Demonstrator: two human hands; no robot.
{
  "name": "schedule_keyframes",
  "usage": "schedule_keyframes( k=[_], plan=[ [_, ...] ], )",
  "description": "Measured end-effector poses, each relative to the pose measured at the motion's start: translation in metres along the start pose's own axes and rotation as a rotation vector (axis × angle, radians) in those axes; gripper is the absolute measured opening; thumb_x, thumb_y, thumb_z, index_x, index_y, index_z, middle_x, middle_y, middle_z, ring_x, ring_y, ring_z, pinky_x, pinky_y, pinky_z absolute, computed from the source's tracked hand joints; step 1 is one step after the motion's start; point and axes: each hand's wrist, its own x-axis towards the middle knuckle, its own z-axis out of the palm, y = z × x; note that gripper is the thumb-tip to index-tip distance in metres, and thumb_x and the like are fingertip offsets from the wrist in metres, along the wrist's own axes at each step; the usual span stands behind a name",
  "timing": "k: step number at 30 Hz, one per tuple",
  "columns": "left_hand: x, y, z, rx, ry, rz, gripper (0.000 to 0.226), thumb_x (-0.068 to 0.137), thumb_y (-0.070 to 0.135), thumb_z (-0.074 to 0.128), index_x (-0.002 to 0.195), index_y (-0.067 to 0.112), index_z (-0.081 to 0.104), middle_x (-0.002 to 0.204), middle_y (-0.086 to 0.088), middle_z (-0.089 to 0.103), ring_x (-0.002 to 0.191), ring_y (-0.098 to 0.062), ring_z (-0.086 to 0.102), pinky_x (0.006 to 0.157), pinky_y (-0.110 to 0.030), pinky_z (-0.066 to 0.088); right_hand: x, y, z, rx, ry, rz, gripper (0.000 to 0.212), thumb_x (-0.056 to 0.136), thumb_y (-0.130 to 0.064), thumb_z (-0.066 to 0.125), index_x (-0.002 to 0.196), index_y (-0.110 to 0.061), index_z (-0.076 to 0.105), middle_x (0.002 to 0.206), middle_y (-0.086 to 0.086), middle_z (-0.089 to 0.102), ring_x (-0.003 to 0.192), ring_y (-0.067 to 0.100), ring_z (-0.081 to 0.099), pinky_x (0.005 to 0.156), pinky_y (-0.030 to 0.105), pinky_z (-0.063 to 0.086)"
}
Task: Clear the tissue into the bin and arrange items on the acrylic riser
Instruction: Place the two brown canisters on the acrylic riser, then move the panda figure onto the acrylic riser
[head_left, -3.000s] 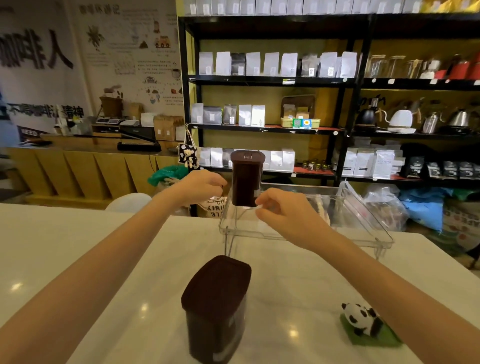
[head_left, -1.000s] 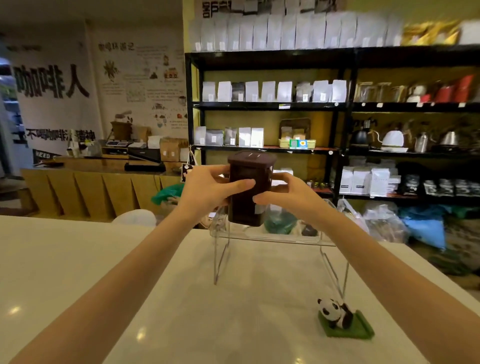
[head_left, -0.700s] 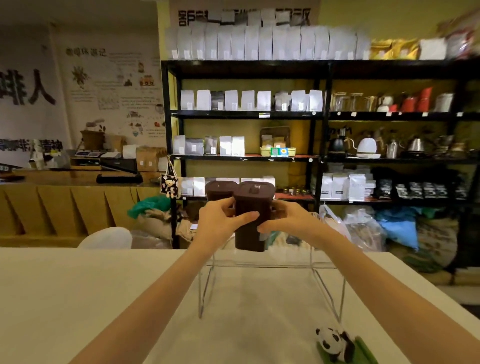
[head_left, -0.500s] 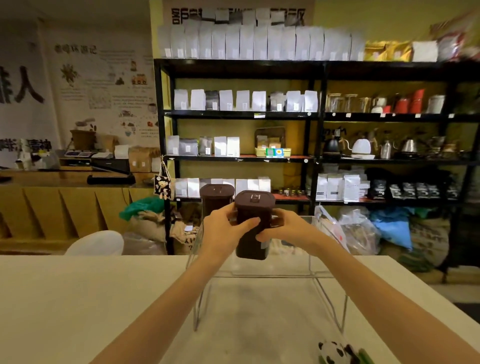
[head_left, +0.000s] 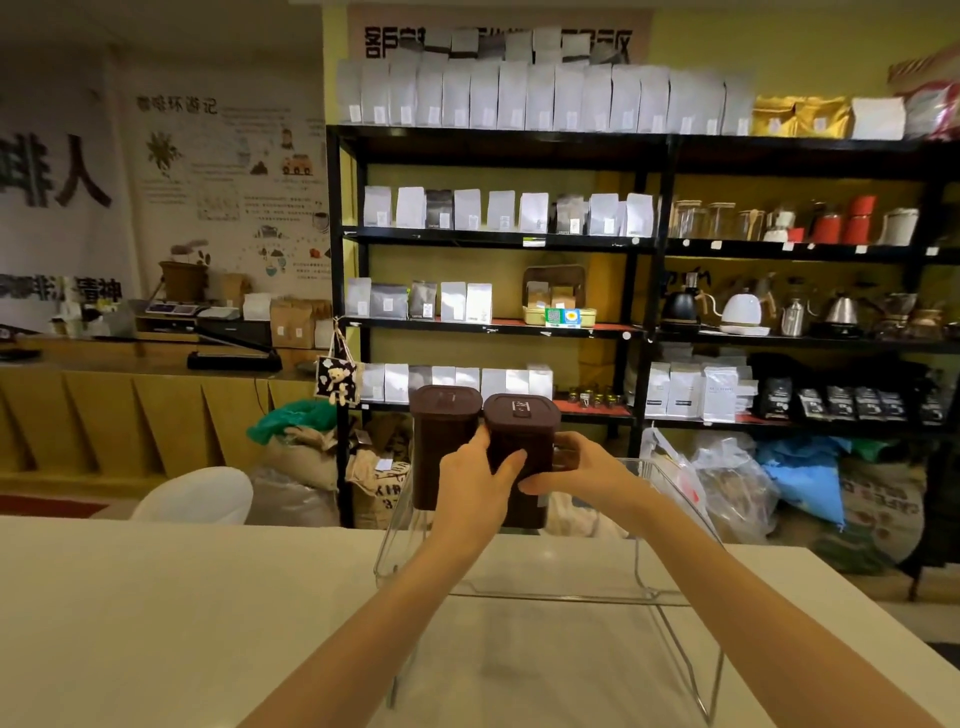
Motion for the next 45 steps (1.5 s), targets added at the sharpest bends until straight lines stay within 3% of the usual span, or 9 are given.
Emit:
schedule_keyframes(
  k=[7, 11, 17, 28, 32, 35, 39, 45],
  plan=[
    [0.0, 0.002, 0.019, -0.082, 0.008, -0.097, 0.057, 0.091, 0.019, 0.049, 0.142, 0.015, 0.024, 0.136, -0.01, 0.051, 0.126, -0.025, 0.049, 0.105, -0.04, 0.043, 0.005, 0.008, 0.003, -0.052, 0.062, -0.071, 0.069, 0.073, -0.021, 0.074, 0.134, -0.016, 0.042, 0.126, 0.008, 0.058, 0.115, 0.023, 0.054, 0.1, 0.039, 0.043],
    [-0.002, -0.001, 0.025, -0.043, 0.016, -0.078, 0.063, 0.09, 0.019, 0.05, 0.144, 0.012, 0.018, 0.137, -0.01, 0.047, 0.127, -0.024, 0.047, 0.106, -0.04, 0.043, 0.003, 0.01, 0.004, -0.067, 0.136, -0.103, 0.064, 0.074, -0.02, 0.074, 0.13, -0.013, 0.043, 0.119, 0.007, 0.058, 0.105, 0.019, 0.056, 0.095, 0.036, 0.047],
    [-0.006, -0.003, 0.021, 0.115, -0.012, -0.052, 0.052, 0.091, 0.024, 0.049, 0.137, 0.007, 0.03, 0.12, -0.014, 0.06, 0.109, -0.025, 0.06, 0.094, -0.039, 0.052, 0.002, 0.012, 0.01, -0.133, 0.207, -0.143, 0.057, 0.074, -0.025, 0.073, 0.123, -0.01, 0.047, 0.122, 0.007, 0.059, 0.099, 0.012, 0.052, 0.087, 0.027, 0.042],
    [-0.011, -0.004, 0.014, 0.148, -0.086, -0.055, 0.051, 0.091, 0.028, 0.048, 0.136, 0.008, 0.033, 0.119, -0.014, 0.06, 0.11, -0.026, 0.058, 0.093, -0.04, 0.051, 0.001, 0.009, 0.016, -0.251, 0.229, -0.124, 0.058, 0.079, -0.031, 0.068, 0.128, -0.011, 0.043, 0.124, 0.008, 0.06, 0.112, 0.02, 0.056, 0.088, 0.026, 0.041],
    [-0.007, -0.001, 0.009, 0.2, -0.13, -0.05, 0.041, 0.092, 0.026, 0.048, 0.126, 0.005, 0.043, 0.107, -0.015, 0.065, 0.089, -0.021, 0.062, 0.068, -0.022, 0.049, -0.005, 0.008, 0.019, -0.334, 0.176, -0.104, 0.053, 0.087, -0.029, 0.058, 0.133, -0.012, 0.039, 0.126, 0.01, 0.06, 0.113, 0.023, 0.058, 0.093, 0.032, 0.046],
    [-0.003, 0.005, 0.002, 0.281, -0.167, -0.059, 0.035, 0.092, 0.025, 0.048, 0.118, 0.003, 0.049, 0.102, -0.015, 0.064, 0.091, -0.025, 0.063, 0.071, -0.026, 0.046, -0.015, 0.009, 0.018, -0.401, 0.143, -0.114, 0.039, 0.093, -0.023, 0.047, 0.13, -0.011, 0.043, 0.125, 0.012, 0.061, 0.111, 0.023, 0.059, 0.092, 0.032, 0.047],
    [0.003, 0.012, -0.008, 0.489, -0.156, -0.041, 0.032, 0.09, 0.028, 0.051, 0.096, -0.002, 0.06, 0.074, -0.007, 0.055, 0.074, -0.024, 0.058, 0.063, -0.031, 0.045, -0.034, 0.003, 0.003, -0.574, 0.081, -0.104, 0.034, 0.093, -0.025, 0.045, 0.123, -0.01, 0.052, 0.122, 0.011, 0.061, 0.109, 0.025, 0.058, 0.096, 0.037, 0.048],
    [-0.014, 0.032, -0.006, 0.621, -0.098, 0.142, 0.028, 0.09, 0.027, 0.048, 0.105, 0.011, 0.065, 0.097, -0.008, 0.073, 0.088, -0.026, 0.066, 0.067, -0.032, 0.048, -0.082, 0.002, -0.028, -0.697, 0.141, -0.227, 0.027, 0.091, -0.025, 0.049, 0.112, -0.012, 0.061, 0.115, 0.007, 0.064, 0.107, 0.021, 0.056, 0.093, 0.035, 0.048]
  ],
)
